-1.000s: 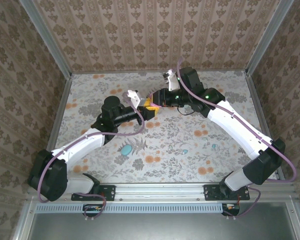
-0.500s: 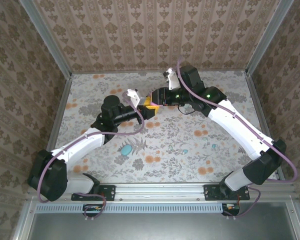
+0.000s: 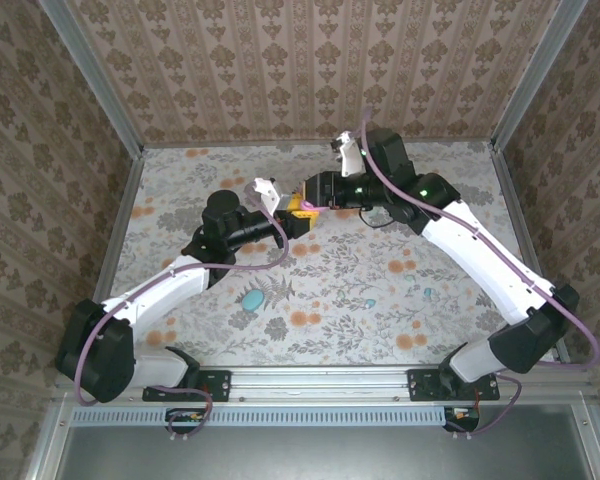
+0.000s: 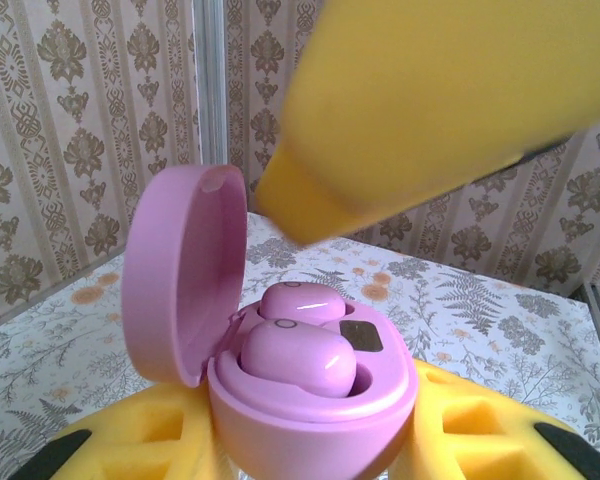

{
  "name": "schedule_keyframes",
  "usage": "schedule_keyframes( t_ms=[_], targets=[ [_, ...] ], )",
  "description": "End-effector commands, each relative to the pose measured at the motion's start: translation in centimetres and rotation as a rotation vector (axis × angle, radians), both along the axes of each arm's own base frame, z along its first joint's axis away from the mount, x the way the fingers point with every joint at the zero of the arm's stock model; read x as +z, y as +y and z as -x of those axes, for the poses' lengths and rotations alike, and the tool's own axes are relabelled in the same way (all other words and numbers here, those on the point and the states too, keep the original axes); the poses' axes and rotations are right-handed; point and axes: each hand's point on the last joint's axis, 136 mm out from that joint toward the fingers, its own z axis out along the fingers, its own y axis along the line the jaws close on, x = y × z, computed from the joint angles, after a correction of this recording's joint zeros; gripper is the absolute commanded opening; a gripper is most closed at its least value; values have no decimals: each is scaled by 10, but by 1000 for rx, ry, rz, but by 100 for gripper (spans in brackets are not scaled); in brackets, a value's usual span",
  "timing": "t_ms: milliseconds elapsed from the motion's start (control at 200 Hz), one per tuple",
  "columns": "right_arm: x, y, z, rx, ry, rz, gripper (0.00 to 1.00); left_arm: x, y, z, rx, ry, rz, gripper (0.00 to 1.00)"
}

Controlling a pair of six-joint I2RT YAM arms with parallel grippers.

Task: Insert the wireless bluetooth earbuds into the charging case

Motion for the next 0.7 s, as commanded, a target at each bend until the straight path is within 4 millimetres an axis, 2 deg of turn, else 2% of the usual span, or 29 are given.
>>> schedule_keyframes(
  t_ms=[0,90,155,220,280,305,525,695],
  targets=[
    [40,-26,13,-58,-132,-33,42,21,-3,2,-14,-74,22,35],
    [42,-51,3,-141,-151,-22,43,22,-5,5,-30,-92,17,34],
    [38,-68,-10,-180,-95,-42,43,22,-8,8,-45,-103,12,34],
    [32,-73,-19,-172,-33,-73,43,23,-11,10,-58,-111,6,34],
    [33,-69,-22,-133,-3,-103,45,24,-14,13,-72,-121,-4,35],
    [23,-63,-30,-115,33,-99,45,25,-15,14,-75,-126,-7,35],
    [2,-42,-45,-29,149,-105,49,34,-19,16,-91,-157,-1,34],
    [3,-30,-41,50,170,-149,51,37,-19,13,-76,-170,-12,34]
  ],
)
